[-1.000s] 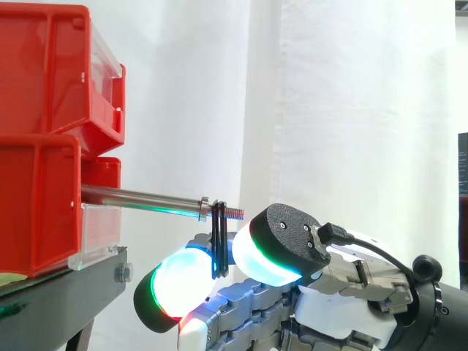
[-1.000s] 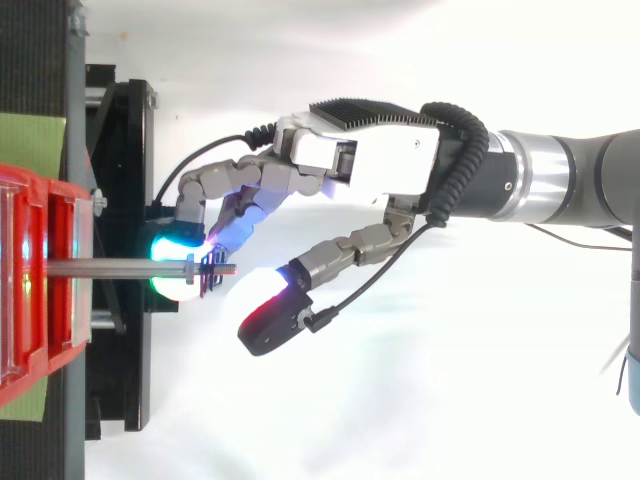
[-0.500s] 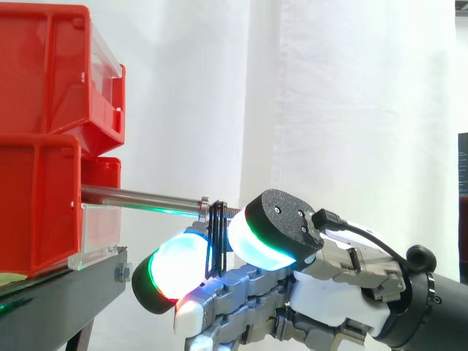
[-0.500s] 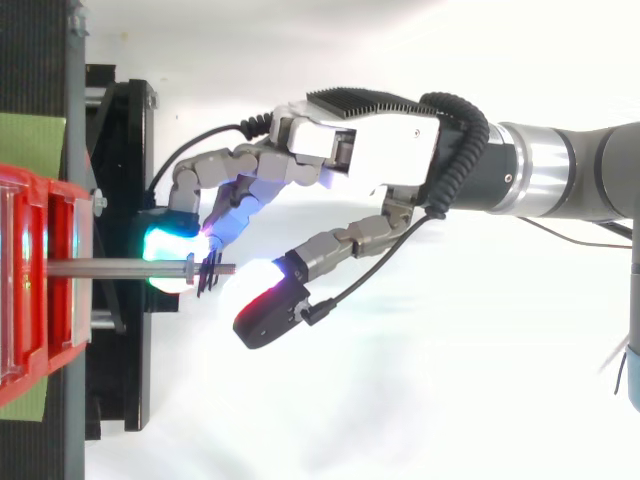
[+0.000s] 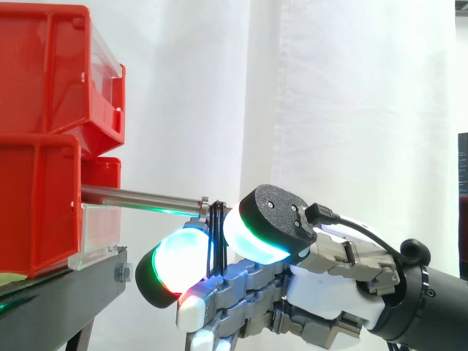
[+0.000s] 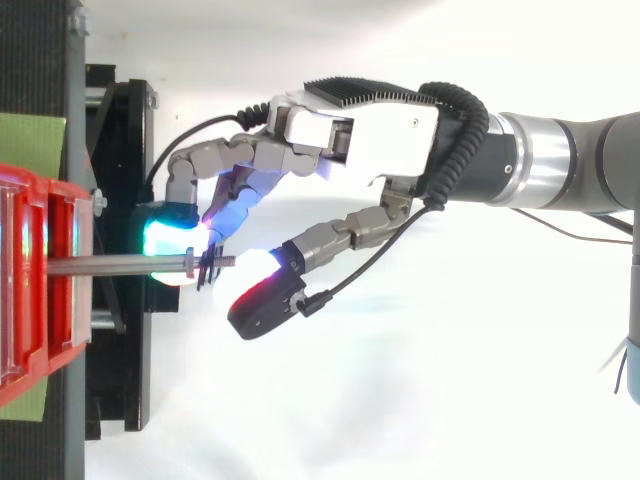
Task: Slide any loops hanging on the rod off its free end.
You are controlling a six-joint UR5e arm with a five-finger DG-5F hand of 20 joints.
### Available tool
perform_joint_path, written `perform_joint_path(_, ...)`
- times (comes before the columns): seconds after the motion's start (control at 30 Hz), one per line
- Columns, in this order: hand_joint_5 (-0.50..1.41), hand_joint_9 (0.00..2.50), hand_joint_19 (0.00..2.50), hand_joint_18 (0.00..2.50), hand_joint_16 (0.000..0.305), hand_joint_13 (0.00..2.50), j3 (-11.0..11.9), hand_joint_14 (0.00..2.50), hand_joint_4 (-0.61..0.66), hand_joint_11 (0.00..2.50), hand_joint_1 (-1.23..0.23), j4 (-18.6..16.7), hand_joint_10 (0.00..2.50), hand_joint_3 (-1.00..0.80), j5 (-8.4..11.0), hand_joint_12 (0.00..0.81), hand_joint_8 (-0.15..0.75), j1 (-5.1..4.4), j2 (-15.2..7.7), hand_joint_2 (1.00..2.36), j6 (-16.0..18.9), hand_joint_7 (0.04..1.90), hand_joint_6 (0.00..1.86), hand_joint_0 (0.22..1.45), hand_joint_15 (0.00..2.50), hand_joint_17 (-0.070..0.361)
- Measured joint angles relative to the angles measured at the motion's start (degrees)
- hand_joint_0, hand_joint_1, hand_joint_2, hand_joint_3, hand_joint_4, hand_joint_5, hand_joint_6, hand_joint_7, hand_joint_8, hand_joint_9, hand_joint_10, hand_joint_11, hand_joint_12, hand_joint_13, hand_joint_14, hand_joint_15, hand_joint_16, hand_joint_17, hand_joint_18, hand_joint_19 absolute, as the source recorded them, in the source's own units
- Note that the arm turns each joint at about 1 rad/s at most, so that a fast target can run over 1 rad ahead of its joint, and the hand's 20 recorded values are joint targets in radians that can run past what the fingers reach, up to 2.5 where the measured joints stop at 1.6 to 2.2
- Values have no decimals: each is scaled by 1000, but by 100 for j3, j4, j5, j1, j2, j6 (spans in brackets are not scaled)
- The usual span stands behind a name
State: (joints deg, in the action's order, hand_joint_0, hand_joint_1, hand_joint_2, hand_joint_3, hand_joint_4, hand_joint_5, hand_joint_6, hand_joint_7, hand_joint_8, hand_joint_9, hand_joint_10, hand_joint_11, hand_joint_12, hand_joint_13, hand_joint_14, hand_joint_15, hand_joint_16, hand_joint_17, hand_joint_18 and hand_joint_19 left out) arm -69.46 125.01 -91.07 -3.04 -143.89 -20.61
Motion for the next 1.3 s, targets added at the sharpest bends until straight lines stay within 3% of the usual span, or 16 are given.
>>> perform_joint_path(0.47,-78,973,647,856,41,1020,-7,14,167,235,-692,126,7,-276,-8,272,272,13,-5,1013,-22,1323,500,606,423,92)
perform_joint_path(0.7,-110,986,631,900,45,1046,-8,14,145,273,-712,129,7,-215,-7,287,287,29,-4,1013,-8,1145,626,610,414,100)
perform_joint_path(0.83,-146,993,609,938,48,1064,-9,13,162,297,-734,129,7,-164,-8,305,305,30,-2,1010,-5,911,774,609,407,108)
perform_joint_path(1.3,-165,1002,605,963,50,1076,-8,14,138,332,-737,113,9,-112,-12,317,316,38,2,1009,4,832,880,599,408,113)
